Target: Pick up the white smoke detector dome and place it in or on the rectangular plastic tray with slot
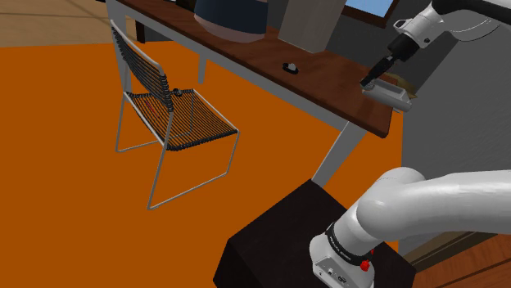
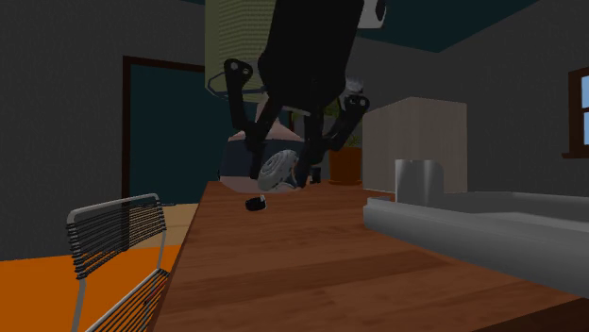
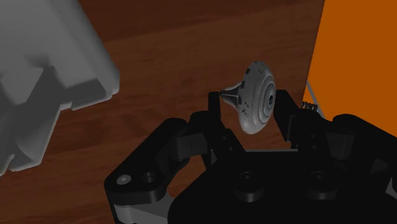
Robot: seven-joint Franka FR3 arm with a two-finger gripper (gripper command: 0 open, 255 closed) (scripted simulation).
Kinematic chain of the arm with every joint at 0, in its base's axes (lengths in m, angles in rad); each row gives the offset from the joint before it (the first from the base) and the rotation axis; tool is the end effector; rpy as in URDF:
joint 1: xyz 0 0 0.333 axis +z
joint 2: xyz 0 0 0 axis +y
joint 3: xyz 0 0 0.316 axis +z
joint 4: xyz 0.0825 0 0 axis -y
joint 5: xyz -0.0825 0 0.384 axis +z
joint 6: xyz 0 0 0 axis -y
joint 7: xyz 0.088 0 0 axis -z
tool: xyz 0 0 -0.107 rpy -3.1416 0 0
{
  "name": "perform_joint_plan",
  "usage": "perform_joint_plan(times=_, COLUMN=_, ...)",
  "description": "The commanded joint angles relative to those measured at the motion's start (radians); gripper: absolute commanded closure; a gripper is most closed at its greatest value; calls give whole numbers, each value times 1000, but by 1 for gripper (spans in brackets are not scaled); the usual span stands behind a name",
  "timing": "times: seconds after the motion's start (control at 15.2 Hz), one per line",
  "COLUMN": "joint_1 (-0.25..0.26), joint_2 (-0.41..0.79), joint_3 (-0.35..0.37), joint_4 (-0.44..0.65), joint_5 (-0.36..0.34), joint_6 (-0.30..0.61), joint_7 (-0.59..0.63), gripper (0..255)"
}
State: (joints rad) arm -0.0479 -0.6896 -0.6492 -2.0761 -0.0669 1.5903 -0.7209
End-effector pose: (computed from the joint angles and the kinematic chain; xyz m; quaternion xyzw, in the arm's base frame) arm 0.2385 -0.3114 0.6283 -0.9837 -0.0603 -0.1356 0.1017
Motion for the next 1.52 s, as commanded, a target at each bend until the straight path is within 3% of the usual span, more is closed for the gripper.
perform_joint_plan(times=0.0, joint_1=5, joint_2=9, joint_3=3, joint_4=37, joint_5=6, joint_6=-28, joint_7=3, gripper=255)
perform_joint_plan(times=1.19, joint_1=63, joint_2=120, joint_3=-3, joint_4=358, joint_5=59, joint_6=-241, joint_7=22, gripper=255)
perform_joint_plan(times=1.45, joint_1=108, joint_2=226, joint_3=-156, joint_4=483, joint_5=74, joint_6=-272, joint_7=-99, gripper=255)
